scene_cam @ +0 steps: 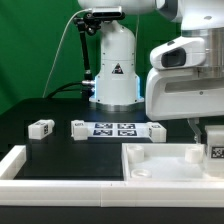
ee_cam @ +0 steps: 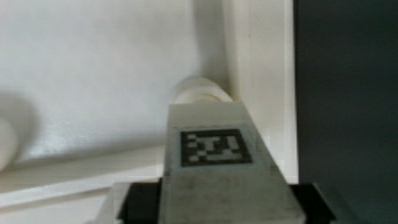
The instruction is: Assemble one leg
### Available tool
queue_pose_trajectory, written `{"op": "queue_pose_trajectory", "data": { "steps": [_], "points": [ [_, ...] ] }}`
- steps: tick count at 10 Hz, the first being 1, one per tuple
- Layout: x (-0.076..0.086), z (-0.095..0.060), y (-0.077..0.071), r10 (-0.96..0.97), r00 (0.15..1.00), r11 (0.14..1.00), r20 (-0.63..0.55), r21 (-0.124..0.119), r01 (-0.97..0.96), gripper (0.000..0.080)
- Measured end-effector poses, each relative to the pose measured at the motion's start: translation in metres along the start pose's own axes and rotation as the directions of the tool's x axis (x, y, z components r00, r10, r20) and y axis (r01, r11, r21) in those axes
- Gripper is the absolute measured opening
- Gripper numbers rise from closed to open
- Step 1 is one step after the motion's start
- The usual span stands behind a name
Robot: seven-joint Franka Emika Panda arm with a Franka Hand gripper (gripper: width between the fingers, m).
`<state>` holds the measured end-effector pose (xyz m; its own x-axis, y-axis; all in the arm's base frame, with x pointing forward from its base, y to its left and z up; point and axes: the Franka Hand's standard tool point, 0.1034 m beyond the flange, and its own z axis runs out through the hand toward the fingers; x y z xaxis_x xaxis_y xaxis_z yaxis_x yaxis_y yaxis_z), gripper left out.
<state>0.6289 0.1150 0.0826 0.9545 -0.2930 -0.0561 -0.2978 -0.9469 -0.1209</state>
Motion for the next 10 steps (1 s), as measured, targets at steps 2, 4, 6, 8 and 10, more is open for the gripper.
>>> {"op": "queue_pose_trajectory", "data": {
  "steps": [2,4,6,8,10],
  "points": [
    [0.0018,-0.0002,0.0009,0.191,0.981,0.981,-0.016,0.021,-0.19,0.0299],
    [0.0004,0.0002,0.0017,0.426,0.905,0.904,0.001,0.033,-0.425,0.0299],
    [-0.0007,0.0008,0.0012,0.601,0.799,0.798,0.017,0.033,-0.601,0.0299],
    [-0.0018,0.0013,-0.0014,0.607,0.795,0.794,0.023,0.038,-0.607,0.0401],
    [-0.0024,0.0011,-0.0037,0.581,0.813,0.812,0.022,0.039,-0.582,0.0619]
  ]
}}
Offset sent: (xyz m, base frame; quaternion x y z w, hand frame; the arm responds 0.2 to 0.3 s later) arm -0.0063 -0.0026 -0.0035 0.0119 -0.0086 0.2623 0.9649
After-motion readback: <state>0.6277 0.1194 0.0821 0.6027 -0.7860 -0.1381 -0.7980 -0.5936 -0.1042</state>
